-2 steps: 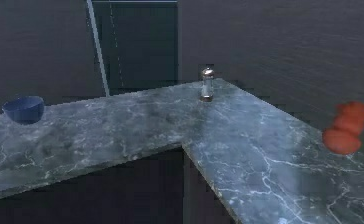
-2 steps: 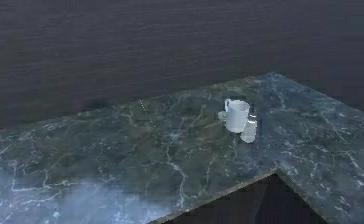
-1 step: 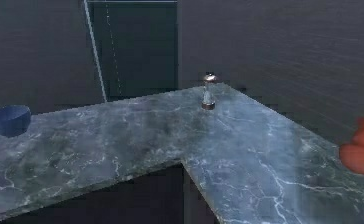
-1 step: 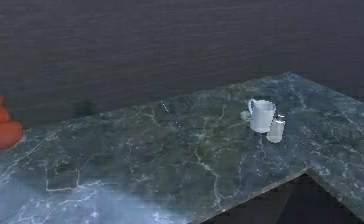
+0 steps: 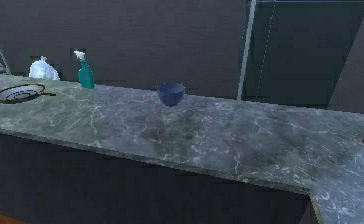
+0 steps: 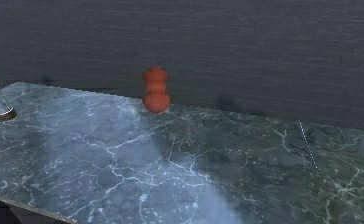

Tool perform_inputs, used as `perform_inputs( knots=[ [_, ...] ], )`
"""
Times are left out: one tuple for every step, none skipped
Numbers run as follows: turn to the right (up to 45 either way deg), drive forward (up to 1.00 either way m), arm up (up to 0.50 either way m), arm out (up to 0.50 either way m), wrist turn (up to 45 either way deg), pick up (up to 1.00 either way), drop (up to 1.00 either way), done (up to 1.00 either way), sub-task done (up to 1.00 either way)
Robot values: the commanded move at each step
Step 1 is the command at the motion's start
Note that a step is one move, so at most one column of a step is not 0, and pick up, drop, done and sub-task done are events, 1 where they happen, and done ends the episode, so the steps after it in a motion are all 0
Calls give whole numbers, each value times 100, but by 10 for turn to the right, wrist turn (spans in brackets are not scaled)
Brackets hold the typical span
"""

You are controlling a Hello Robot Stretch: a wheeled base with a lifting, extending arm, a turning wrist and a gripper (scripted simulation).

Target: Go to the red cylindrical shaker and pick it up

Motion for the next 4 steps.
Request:
perform_inputs(
  knots=[
    [0, 0, 50, 0, 0, 0, 0, 0, 0],
    [0, 0, 38, 0, 0, 0, 0, 0, 0],
    [0, 0, 0, 46, 0, 0, 0, 0, 0],
    [0, 0, 0, 0, 450, 0, 0, 0, 0]
  ],
)
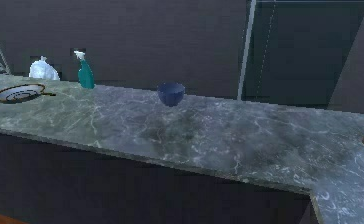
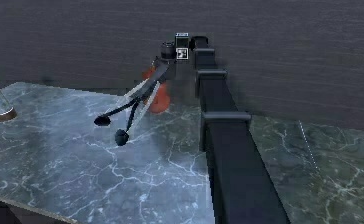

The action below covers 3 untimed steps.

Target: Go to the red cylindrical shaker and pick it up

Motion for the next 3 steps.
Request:
perform_inputs(
  knots=[
    [0, 0, 0, 0, 450, 0, 0, 0, 0],
    [0, 0, 0, 0, 450, 0, 0, 0, 0],
    [0, 0, 0, 0, 180, 0, 0, 0, 0]
  ],
)
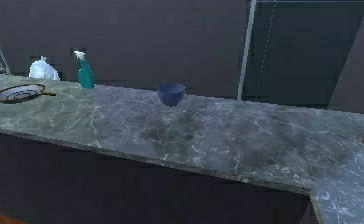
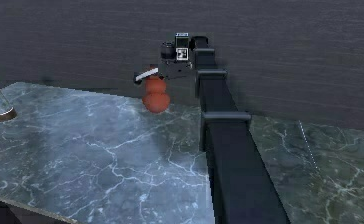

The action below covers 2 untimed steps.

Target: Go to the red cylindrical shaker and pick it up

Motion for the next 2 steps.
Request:
perform_inputs(
  knots=[
    [0, 0, 0, 0, 0, 100, 0, 0, 0],
    [0, 0, 0, 0, 0, 0, 0, 100, 0]
  ],
)
